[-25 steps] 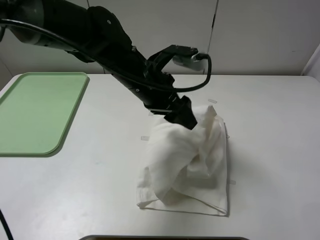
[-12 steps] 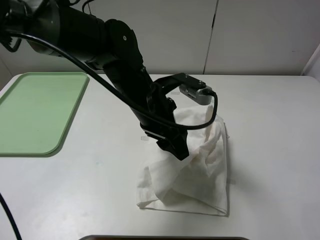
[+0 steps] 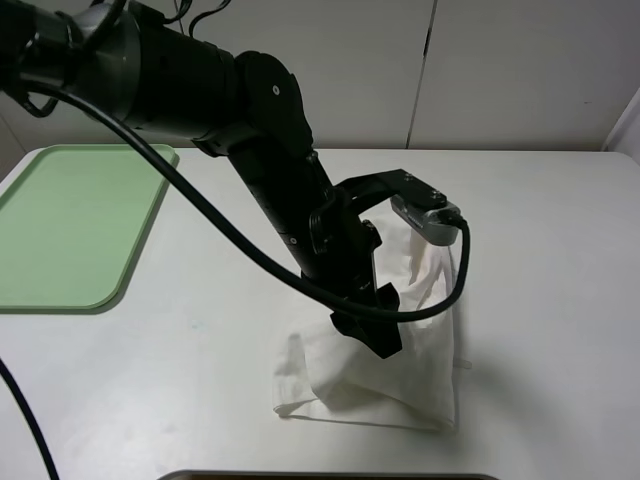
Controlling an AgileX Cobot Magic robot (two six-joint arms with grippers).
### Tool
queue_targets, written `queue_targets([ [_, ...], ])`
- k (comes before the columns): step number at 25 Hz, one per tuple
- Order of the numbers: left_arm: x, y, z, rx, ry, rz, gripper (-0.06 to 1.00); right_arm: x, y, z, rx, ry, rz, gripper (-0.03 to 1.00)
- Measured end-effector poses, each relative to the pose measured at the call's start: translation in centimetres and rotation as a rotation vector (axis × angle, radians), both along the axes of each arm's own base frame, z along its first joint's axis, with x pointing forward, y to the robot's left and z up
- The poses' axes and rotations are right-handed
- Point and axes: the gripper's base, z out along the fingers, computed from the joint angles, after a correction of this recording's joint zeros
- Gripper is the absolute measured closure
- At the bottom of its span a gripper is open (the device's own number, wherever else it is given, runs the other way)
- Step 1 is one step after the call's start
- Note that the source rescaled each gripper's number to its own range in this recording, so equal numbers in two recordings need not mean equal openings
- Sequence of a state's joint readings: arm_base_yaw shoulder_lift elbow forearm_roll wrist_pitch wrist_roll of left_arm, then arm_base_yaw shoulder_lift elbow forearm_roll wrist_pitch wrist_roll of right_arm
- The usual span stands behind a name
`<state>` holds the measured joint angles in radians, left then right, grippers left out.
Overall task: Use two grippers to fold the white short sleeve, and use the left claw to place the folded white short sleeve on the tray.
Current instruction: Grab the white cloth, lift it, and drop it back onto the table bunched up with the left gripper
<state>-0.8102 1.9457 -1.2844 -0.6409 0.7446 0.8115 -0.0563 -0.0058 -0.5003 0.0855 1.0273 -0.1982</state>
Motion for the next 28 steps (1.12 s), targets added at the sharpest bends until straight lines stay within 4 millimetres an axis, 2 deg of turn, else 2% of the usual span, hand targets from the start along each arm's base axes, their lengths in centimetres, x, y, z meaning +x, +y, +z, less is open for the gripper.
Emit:
queue_targets([
  [9, 0.7, -0.2, -0.3, 0.029, -0.072, 0.096, 0.27, 0.0, 0.0, 0.0, 0.000, 0.000, 0.000, -0.03],
  [13, 0.6, 0.0, -0.4, 0.052, -0.052, 0.098, 0.27, 0.0, 0.0, 0.0, 0.000, 0.000, 0.000, -0.03],
  [21, -1.6, 0.3, -1.8, 0.105, 0.033, 0.052, 0.27, 0.0, 0.0, 0.0, 0.000, 0.000, 0.000, -0.03],
  [26, -2.8, -0.4, -1.8, 0.075, 0.071, 0.007, 0.27, 0.0, 0.0, 0.0, 0.000, 0.000, 0.000, -0.03],
  [28, -4.2, -1.5, -1.3, -0.004, 0.098, -0.077, 0.27, 0.0, 0.0, 0.0, 0.000, 0.000, 0.000, -0.03],
])
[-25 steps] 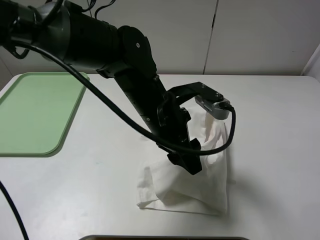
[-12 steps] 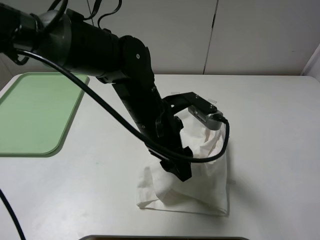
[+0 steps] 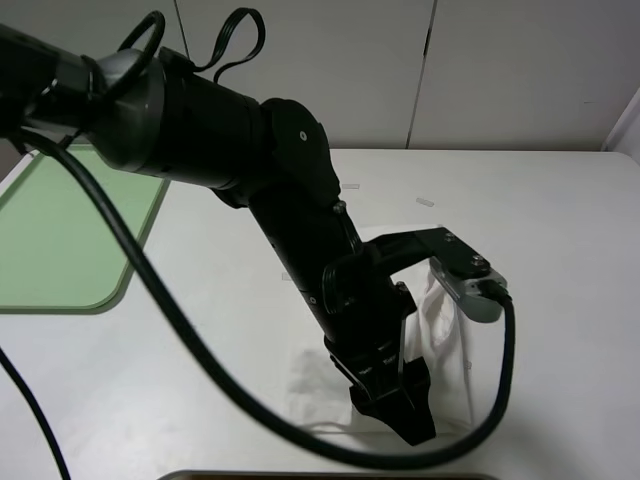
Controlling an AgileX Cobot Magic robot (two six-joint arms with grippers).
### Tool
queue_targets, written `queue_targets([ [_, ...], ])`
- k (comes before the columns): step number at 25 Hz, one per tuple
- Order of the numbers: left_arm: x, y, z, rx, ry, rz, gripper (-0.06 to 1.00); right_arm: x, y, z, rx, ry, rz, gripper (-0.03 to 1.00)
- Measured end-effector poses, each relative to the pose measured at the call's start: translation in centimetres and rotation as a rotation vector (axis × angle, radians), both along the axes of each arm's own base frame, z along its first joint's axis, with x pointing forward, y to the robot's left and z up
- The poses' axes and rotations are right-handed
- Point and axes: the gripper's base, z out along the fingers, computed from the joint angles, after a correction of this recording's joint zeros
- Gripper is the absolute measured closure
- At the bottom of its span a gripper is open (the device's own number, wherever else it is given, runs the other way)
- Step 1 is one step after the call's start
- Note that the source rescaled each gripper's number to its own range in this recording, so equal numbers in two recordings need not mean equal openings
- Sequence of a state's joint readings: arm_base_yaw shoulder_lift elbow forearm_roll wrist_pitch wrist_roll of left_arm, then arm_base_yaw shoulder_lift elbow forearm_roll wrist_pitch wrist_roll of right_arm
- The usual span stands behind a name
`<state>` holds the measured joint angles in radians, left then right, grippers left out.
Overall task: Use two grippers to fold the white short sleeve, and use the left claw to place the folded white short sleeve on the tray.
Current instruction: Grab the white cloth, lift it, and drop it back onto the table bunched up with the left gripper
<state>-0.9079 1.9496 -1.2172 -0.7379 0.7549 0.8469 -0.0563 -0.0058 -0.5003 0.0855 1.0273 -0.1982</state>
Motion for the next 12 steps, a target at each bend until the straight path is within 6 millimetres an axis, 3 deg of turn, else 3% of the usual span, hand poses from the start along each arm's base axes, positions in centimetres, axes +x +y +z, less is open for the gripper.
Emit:
queue_targets([
  [5, -2.0, -1.2, 0.7, -0.129, 0.041, -0.146, 0.27, 0.0, 0.0, 0.0, 0.000, 0.000, 0.000, -0.03],
  [12, -1.0, -1.6, 0.5, -0.148, -0.049, -0.073, 0.27, 0.0, 0.0, 0.0, 0.000, 0.000, 0.000, -0.03],
])
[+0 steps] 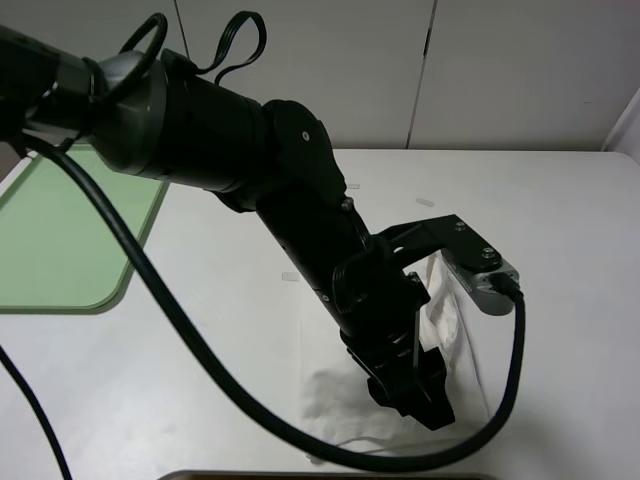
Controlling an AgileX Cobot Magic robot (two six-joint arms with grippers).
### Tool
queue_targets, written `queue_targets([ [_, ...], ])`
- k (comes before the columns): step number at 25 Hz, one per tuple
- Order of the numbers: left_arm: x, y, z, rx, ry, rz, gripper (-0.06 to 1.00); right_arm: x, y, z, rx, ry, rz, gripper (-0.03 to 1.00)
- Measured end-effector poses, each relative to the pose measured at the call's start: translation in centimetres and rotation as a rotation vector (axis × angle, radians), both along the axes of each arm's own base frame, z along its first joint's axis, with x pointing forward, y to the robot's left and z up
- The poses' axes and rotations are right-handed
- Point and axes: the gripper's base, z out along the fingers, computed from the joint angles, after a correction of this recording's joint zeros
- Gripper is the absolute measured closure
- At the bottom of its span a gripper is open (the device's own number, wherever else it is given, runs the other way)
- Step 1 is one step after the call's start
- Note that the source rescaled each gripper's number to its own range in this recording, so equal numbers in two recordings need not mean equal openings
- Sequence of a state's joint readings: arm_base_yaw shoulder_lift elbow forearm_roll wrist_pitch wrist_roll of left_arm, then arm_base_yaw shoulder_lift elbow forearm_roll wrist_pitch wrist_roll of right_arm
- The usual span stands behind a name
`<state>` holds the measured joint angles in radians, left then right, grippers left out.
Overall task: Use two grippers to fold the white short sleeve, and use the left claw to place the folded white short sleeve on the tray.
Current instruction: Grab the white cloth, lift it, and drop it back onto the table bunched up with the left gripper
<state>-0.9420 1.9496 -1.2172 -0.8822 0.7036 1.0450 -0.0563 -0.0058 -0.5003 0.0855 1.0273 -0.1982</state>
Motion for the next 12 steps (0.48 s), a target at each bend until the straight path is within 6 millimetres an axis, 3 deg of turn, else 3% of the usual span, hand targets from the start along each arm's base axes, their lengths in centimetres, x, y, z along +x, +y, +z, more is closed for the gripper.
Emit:
queue_targets([
  [9, 0.7, -0.2, 0.0, -0.018, -0.039, 0.052, 0.27, 0.0, 0.0, 0.0, 0.000, 0.000, 0.000, -0.03],
  [12, 1.3, -0.1, 0.1, -0.020, 0.005, 0.141, 0.27, 0.0, 0.0, 0.0, 0.000, 0.000, 0.000, -0.03],
])
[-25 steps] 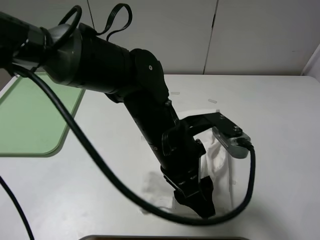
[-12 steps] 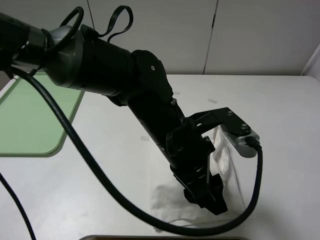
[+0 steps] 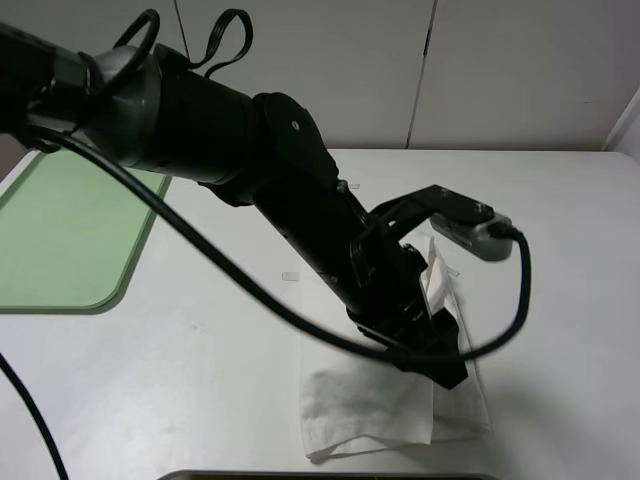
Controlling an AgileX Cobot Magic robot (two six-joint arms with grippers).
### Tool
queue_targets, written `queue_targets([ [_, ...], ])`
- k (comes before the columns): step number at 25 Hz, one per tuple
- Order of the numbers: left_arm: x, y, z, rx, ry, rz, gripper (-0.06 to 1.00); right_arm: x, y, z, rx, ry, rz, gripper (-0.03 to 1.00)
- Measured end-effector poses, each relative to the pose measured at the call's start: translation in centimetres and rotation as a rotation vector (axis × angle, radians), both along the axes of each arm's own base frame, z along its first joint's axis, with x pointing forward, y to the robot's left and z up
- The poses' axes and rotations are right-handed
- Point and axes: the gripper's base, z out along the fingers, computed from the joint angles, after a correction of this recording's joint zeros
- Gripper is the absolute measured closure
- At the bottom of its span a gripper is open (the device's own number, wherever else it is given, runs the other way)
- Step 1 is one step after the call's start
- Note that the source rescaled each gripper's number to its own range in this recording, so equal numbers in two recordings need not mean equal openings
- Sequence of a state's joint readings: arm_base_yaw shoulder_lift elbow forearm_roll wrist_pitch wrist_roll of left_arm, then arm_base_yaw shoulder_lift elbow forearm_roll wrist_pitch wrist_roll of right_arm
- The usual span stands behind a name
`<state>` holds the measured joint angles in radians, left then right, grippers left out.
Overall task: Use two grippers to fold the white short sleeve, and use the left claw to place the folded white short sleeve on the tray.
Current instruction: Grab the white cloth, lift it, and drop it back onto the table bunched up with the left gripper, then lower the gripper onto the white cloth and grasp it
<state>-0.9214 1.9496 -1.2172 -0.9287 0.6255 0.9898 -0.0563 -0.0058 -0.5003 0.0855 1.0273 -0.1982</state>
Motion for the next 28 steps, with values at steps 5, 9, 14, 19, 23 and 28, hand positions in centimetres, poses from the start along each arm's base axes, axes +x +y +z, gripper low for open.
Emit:
queue_targets([
  [5, 2.9, 1.2, 0.2, 0.001, 0.086, 0.259, 0.27, 0.0, 0.0, 0.0, 0.000, 0.000, 0.000, -0.03],
  [9, 4.9, 2.6, 0.2, 0.005, 0.125, 0.360, 0.27, 0.0, 0.0, 0.0, 0.000, 0.000, 0.000, -0.03],
  [14, 6.3, 4.8, 0.8, -0.026, 0.191, 0.496, 0.27, 0.0, 0.0, 0.0, 0.000, 0.000, 0.000, -0.03],
  [19, 5.3, 8.9, 1.3, -0.047, 0.170, 0.587, 0.27, 0.0, 0.0, 0.0, 0.000, 0.000, 0.000, -0.03],
  [23, 3.1, 12.1, -0.7, 0.033, 0.220, 0.639, 0.27, 0.0, 0.0, 0.0, 0.000, 0.000, 0.000, -0.03],
  [28, 1.9, 14.0, -2.8, 0.093, 0.250, 0.710, 0.27, 0.0, 0.0, 0.0, 0.000, 0.000, 0.000, -0.03],
])
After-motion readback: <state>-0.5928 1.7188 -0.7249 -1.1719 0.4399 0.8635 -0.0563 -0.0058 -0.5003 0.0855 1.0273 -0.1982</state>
